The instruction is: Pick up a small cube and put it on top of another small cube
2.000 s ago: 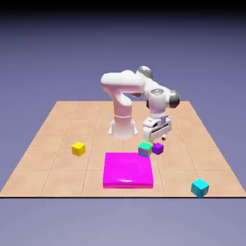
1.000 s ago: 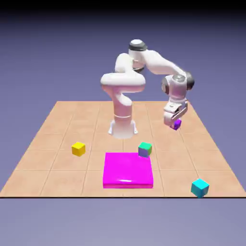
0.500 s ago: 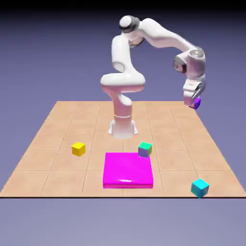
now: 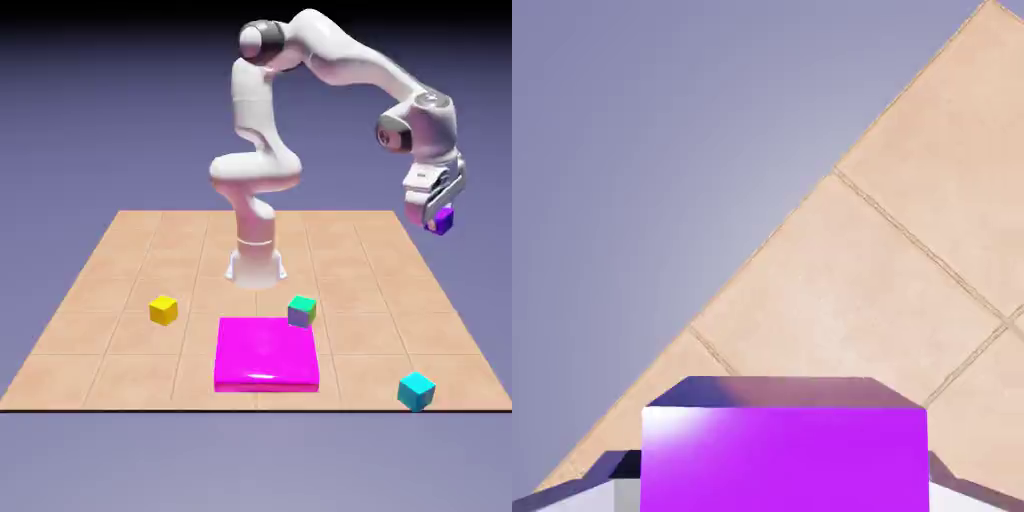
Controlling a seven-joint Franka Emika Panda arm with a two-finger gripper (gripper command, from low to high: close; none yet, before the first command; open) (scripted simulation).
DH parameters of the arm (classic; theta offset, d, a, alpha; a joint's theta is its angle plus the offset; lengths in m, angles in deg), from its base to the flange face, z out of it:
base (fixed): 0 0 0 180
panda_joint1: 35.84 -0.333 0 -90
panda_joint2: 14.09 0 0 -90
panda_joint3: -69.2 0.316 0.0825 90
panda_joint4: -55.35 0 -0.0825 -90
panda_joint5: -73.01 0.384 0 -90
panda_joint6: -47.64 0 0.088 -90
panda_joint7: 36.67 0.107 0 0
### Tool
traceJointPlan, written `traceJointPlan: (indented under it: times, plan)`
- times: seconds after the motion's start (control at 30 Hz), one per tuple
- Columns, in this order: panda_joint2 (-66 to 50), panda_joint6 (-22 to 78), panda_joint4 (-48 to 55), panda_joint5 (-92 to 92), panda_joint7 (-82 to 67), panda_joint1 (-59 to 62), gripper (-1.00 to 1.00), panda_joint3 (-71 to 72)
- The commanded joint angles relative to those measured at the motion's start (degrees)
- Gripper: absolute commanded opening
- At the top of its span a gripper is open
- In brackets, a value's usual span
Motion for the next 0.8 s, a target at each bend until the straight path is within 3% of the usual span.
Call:
traceJointPlan:
  times: [0.0,0.47,0.67,0.7,0.77]
  plan:
    - [-2.08,-1.04,0.96,-2.20,1.02,-0.49,-1.00,-1.60]
    - [-31.03,-15.41,14.40,-30.12,13.53,-7.66,-1.00,-23.92]
    - [-40.02,-22.16,16.63,-32.31,15.08,-9.41,-1.00,-26.15]
    - [-40.02,-22.16,16.63,-32.31,15.08,-9.41,1.00,-26.15]
    - [-37.95,-20.60,16.12,-31.81,14.73,-9.01,1.00,-25.63]
